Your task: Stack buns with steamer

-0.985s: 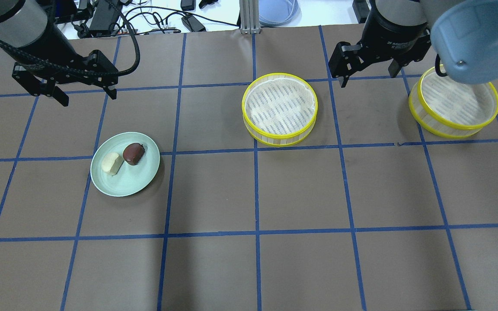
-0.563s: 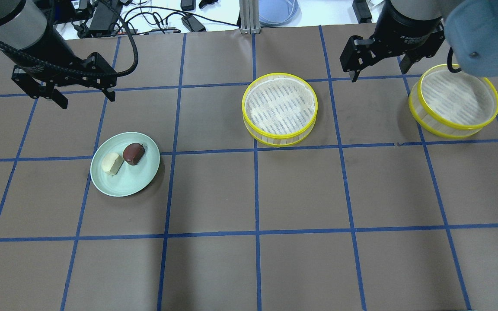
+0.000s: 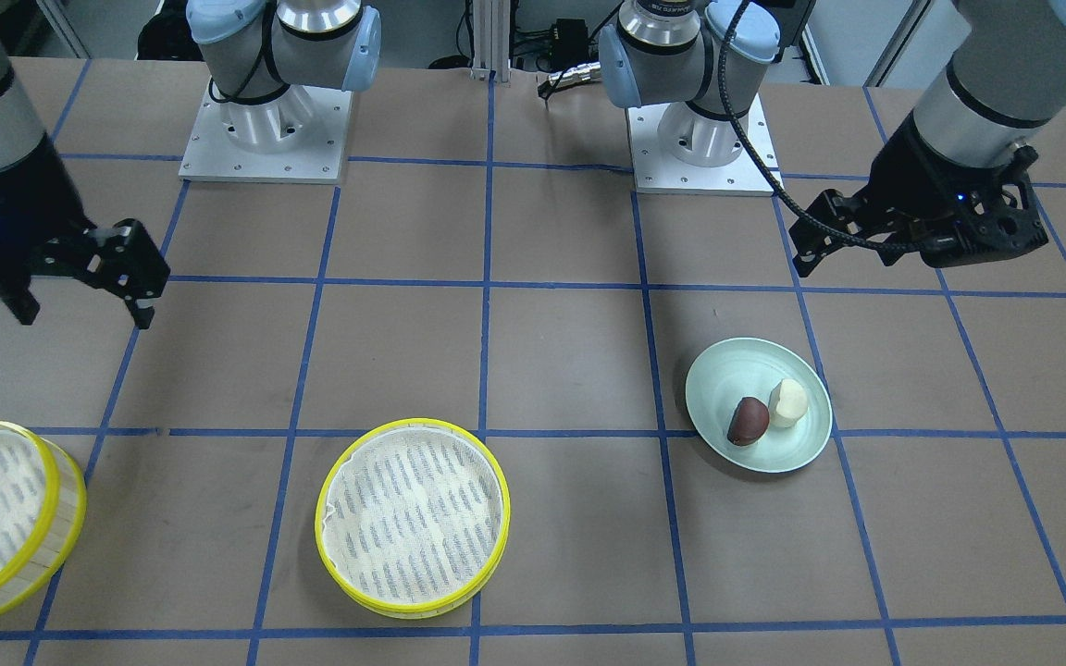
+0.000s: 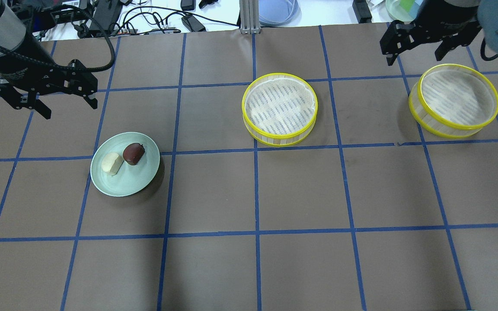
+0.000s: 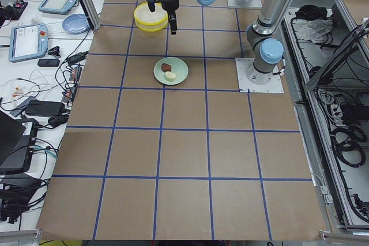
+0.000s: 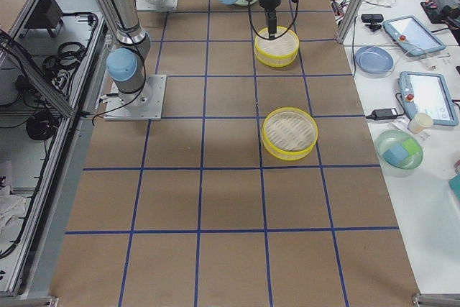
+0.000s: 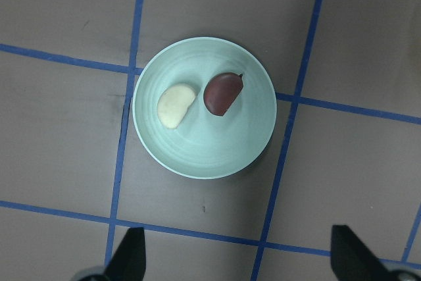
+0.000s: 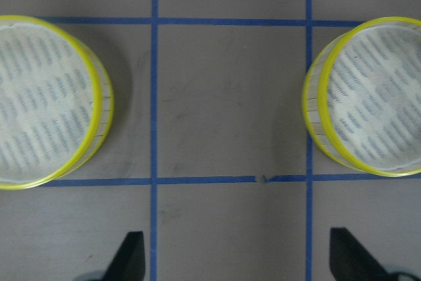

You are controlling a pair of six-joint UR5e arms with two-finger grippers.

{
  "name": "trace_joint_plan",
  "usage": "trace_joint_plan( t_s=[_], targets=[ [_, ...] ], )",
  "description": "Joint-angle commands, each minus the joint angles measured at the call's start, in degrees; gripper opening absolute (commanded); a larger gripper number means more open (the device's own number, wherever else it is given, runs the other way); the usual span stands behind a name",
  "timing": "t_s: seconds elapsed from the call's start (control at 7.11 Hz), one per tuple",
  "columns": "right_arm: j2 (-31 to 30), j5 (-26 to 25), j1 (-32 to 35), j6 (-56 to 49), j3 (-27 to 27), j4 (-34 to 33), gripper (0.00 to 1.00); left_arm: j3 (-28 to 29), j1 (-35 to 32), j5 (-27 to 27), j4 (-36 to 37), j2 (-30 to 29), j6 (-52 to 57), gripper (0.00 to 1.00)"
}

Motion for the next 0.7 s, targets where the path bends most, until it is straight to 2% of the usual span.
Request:
trace_joint_plan(
  t_s=[0.0, 0.14, 0.28, 0.56],
  targets=[
    [4.99, -0.03, -8.78, -2.01, -0.23, -7.08, 1.0, -2.36, 3.49, -0.16, 0.73, -0.49, 4.06, 1.0],
    [7.01, -0.29, -11.78, -2.71, -0.5, -11.03, 1.0, -3.67, 3.67, 0.01, 2.57, -2.06, 9.04, 1.0],
    [10.68, -0.55, -14.51, -8.38, -1.63, -11.6, 1.0, -5.43, 3.85, 0.19, 9.29, -4.25, 10.31, 1.0],
    [18.16, 2.32, -19.52, -18.75, -6.19, -11.69, 1.0, -6.85, 4.03, 0.19, 10.67, -7.95, 15.99, 1.0]
  ],
)
